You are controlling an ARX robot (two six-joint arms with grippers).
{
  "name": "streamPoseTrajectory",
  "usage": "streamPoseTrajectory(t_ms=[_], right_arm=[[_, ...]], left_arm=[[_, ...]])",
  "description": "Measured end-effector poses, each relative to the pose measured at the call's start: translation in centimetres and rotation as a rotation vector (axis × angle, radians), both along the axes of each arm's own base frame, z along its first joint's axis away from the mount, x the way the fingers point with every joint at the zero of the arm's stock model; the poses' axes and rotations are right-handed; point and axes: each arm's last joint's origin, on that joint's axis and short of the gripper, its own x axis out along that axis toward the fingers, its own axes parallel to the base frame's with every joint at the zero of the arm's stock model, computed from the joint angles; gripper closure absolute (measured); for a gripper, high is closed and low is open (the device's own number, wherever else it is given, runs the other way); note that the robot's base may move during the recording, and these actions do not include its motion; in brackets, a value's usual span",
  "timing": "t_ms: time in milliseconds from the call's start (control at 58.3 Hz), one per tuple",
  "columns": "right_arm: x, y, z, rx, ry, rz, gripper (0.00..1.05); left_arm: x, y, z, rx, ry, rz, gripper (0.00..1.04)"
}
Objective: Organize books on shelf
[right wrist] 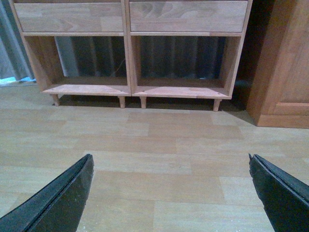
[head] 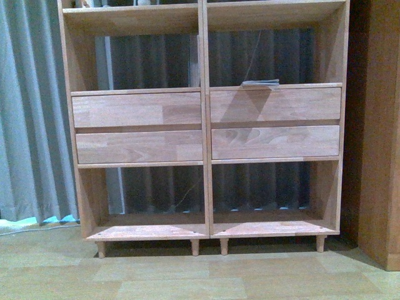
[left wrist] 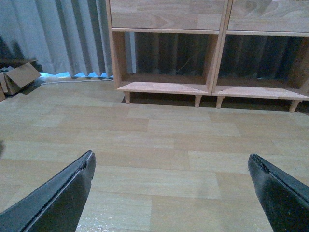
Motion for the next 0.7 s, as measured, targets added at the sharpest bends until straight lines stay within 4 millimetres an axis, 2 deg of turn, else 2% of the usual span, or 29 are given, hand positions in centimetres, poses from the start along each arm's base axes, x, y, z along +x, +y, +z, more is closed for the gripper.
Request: streamPoseTrajectory(t_ms=[703], right_arm=[[0.00,0.00,0.00,0.000,0.000,0.000,0.07]], left_arm=[[0.00,0.00,0.00,0.000,0.000,0.000,0.07]])
